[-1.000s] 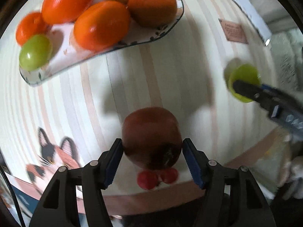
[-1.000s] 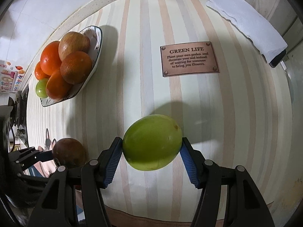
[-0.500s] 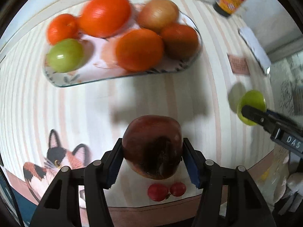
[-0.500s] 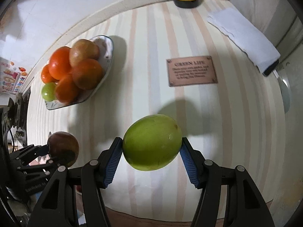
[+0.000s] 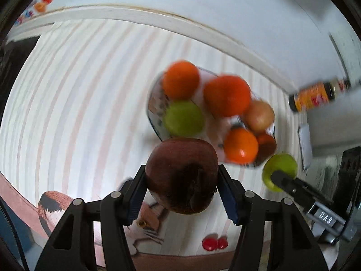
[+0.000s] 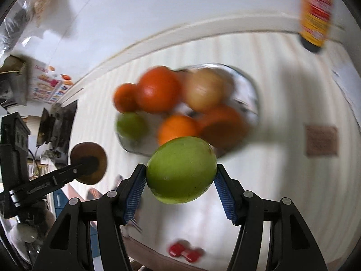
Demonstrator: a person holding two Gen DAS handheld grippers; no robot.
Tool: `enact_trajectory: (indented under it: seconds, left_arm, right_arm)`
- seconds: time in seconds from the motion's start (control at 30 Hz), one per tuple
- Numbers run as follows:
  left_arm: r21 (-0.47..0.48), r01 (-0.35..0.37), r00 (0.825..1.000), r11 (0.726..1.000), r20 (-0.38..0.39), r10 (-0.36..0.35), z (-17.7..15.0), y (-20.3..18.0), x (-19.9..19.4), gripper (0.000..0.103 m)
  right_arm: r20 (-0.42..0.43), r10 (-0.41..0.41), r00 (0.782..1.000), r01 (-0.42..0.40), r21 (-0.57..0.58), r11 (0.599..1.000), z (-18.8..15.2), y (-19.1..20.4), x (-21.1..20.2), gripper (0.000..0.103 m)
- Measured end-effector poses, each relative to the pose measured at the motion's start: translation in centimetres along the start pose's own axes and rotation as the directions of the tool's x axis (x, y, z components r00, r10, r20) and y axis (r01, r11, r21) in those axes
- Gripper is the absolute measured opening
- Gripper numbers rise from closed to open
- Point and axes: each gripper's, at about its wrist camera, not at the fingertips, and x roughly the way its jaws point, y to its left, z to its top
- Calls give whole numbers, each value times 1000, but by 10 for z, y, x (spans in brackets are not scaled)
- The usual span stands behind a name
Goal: Organize fruits
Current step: 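Lower the green and brown apples onto the plate and open both tools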
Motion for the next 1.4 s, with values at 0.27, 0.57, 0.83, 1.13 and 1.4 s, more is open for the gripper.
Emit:
enact_trajectory:
  seconds: [0.27, 0.57, 0.83, 1.13, 1.4]
  left_arm:
    - [-152, 71, 997, 986, -22, -75, 26, 42, 18, 57]
    - [-174, 202, 970, 964, -99, -222, 22, 9, 56, 57]
    - [-156, 211, 964, 965, -130, -231, 22, -24, 75, 57]
    - [-119, 146, 985, 982, -77, -155, 25, -37, 65, 71]
    - [74, -159, 986, 985, 52, 155, 11, -52, 34, 98]
  right_arm:
    - [-29, -32, 999, 32, -16, 999, 42, 26, 30, 64]
    - [-47, -55, 997, 56, 4, 998, 69, 19, 40, 64]
    - [-85, -43, 995, 46, 38, 998, 81, 7, 46, 64]
    - [-2, -102, 995, 102, 31, 994, 81, 11, 20, 87]
    - [86, -368, 926, 370, -7, 929, 59, 11, -16, 97]
